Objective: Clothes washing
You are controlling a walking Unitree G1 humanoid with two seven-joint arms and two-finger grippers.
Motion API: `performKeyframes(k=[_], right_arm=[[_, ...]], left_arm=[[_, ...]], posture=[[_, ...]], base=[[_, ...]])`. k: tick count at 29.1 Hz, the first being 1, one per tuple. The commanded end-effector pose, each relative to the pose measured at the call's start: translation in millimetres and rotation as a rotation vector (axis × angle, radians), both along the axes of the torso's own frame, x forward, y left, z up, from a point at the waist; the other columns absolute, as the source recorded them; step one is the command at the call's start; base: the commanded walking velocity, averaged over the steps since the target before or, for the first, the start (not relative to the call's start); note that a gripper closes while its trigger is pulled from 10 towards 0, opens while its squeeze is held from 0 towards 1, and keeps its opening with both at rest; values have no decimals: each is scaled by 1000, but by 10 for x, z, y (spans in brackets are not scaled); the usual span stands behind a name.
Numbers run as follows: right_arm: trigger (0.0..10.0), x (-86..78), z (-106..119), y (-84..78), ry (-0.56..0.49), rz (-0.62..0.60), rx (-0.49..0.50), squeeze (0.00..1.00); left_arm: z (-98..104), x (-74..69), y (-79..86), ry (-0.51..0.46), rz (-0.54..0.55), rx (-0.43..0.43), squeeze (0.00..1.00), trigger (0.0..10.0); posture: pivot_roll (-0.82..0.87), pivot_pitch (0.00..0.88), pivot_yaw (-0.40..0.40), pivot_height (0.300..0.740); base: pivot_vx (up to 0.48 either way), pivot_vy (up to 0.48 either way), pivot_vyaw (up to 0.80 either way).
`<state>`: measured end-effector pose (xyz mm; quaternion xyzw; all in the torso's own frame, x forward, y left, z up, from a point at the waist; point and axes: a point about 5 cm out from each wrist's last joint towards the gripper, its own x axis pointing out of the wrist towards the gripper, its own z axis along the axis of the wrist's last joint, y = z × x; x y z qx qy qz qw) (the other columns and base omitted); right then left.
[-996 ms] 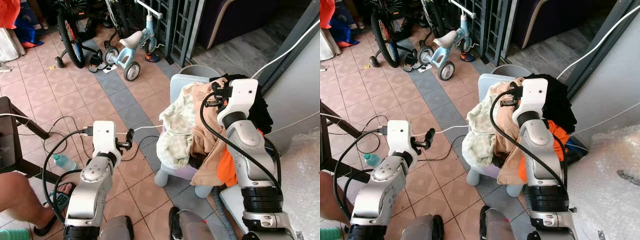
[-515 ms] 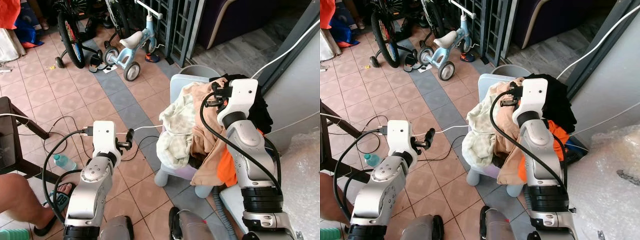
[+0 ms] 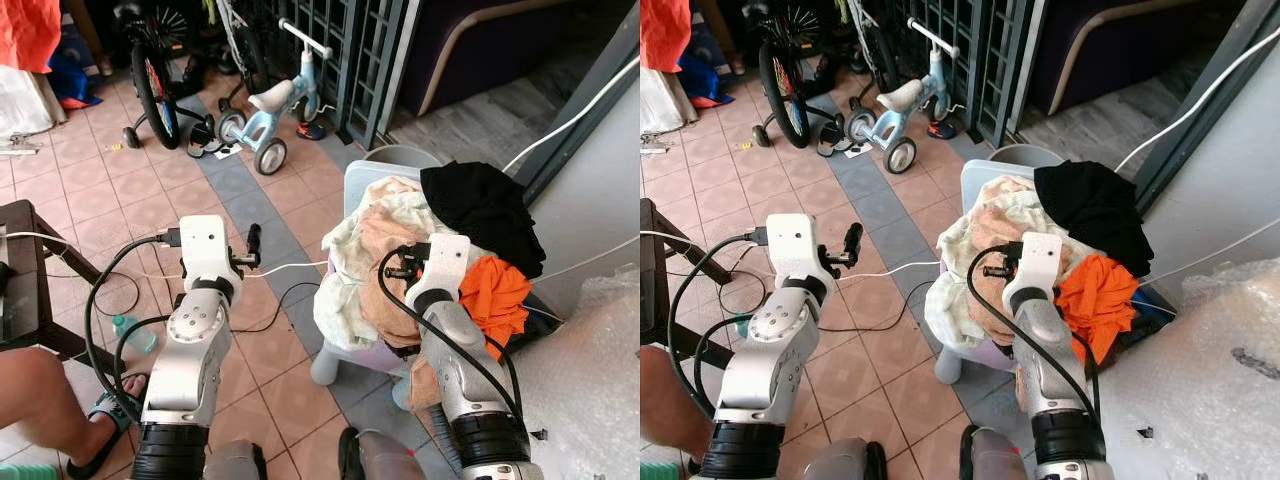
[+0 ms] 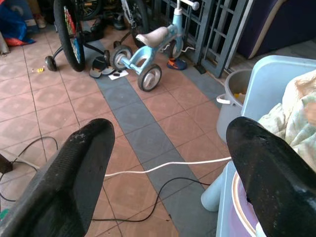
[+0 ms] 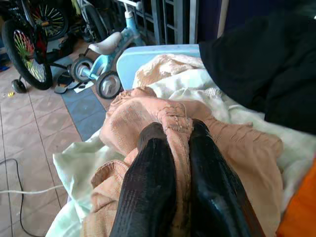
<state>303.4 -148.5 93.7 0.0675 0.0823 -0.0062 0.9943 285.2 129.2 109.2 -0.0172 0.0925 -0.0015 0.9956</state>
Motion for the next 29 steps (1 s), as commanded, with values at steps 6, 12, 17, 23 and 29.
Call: performKeyframes(k=[6, 12, 17, 23, 29], right_arm=[[10000, 42, 192, 58, -108, 23, 60, 0], [10000, 55, 249, 69, -135, 20, 67, 0], [10000, 57, 269, 68, -148, 25, 52, 0], [10000, 61, 271, 61, -152, 23, 53, 0], [10000, 79, 283, 62, -155, 27, 40, 0]], left_arm=[[-7, 13, 11, -18, 5, 1, 0, 10000], [-20, -1, -19, -14, -13, 1, 0, 10000], [-6, 5, -33, -25, -28, -3, 0, 10000], [-10, 2, -37, -22, -27, -6, 0, 10000], [-12, -3, -30, -20, -24, -6, 0, 10000]], posture=[[-10, 100, 8, 740], [-10, 108, 11, 740], [-10, 108, 13, 740], [-7, 106, 13, 740], [-2, 108, 8, 740]], base=[[0, 0, 0], [0, 0, -133], [0, 0, -800], [-91, 0, -524], [-335, 0, 0]])
